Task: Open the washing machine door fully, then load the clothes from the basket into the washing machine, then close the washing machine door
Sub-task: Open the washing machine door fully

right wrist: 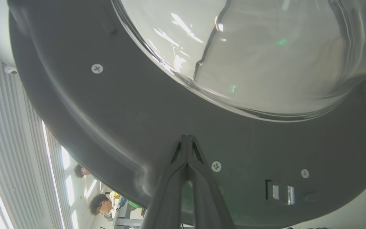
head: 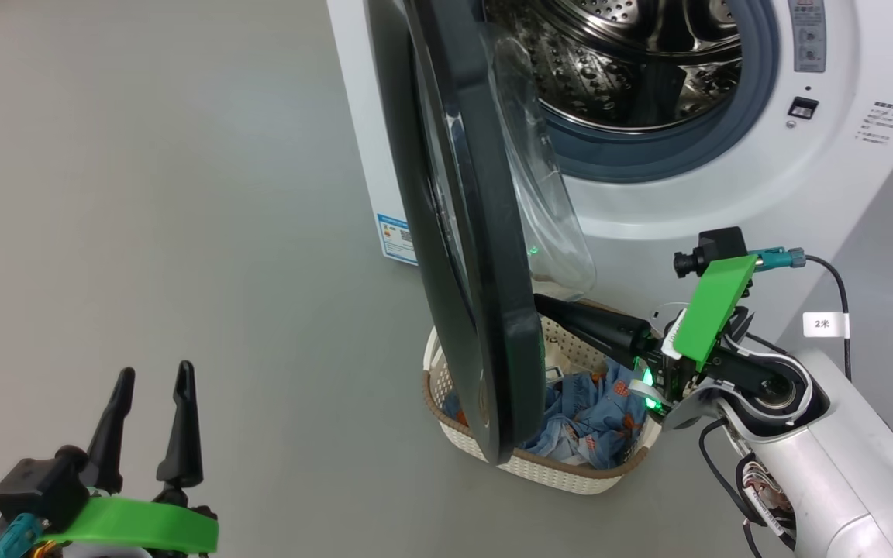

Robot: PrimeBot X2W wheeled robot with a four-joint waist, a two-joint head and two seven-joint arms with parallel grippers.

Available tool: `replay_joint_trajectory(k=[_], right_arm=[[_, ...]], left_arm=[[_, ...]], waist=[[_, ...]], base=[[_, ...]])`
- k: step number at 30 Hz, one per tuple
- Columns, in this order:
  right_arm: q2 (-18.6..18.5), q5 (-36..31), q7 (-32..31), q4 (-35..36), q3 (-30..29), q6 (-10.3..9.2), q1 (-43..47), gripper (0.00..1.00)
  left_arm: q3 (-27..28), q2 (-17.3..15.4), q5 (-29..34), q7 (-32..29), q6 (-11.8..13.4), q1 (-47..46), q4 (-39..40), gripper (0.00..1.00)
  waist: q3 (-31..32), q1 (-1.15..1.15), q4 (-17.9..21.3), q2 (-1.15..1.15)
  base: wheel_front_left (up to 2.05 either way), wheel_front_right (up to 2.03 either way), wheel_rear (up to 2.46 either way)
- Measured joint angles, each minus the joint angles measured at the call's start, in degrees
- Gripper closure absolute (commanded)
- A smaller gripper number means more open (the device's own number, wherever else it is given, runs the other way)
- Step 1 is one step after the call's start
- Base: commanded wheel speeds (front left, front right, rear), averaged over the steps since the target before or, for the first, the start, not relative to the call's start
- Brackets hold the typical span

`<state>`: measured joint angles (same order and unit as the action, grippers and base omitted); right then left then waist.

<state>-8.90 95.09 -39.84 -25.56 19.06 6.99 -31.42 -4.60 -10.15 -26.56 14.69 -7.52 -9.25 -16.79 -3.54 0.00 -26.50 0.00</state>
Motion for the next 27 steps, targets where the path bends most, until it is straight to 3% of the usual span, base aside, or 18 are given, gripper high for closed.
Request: replay_joint_trajectory(k=[4,5,8,10,15,20,27], right_arm=[[0.0,-1.6,0.4,0.8,-0.6,0.00,0.0,1.00],[0.0,-1.9,0.7,1.1,-0.7,0.00,0.0,0.93],[0.0,-2.4,1.7,2.0,-1.2,0.00,0.1,0.58],[-0.1,-2.8,2.2,2.8,-1.5,0.00,0.4,0.00],[-0.3,-4.7,5.3,6.8,-2.2,0.00,1.9,0.00],[-2.3,-13.7,16.2,14.2,-2.4,0.01,2.6,0.00],[-5.5,-19.8,28.5,18.1,1.3,0.01,5.3,0.00]], left_arm=[[0.0,0.0,0.0,0.0,0.0,0.0,0.0,0.00],[0.0,0.0,0.0,0.0,0.0,0.0,0.0,0.00],[0.0,0.0,0.0,0.0,0.0,0.1,0.0,0.00],[-0.1,0.0,0.0,0.0,0.0,0.1,0.0,0.00],[-0.2,-0.1,0.0,0.0,0.0,0.1,0.0,0.00],[-0.4,-0.1,0.0,0.0,0.0,0.1,0.0,0.00],[-0.5,-0.3,0.1,0.0,0.0,0.2,0.3,0.00]], waist=[[0.1,0.00,0.7,0.00],[0.1,0.00,1.0,0.00],[0.2,0.00,1.9,0.00],[0.4,0.00,2.6,0.00],[0.7,0.00,4.7,0.00],[1.0,0.00,7.3,0.00],[1.4,0.00,11.3,0.00]], base=[[0.00,0.00,0.00],[0.00,0.00,0.00],[0.00,0.00,0.00],[0.00,0.00,0.00],[0.00,0.00,0.00],[0.00,0.00,0.00],[0.00,0.00,0.00]])
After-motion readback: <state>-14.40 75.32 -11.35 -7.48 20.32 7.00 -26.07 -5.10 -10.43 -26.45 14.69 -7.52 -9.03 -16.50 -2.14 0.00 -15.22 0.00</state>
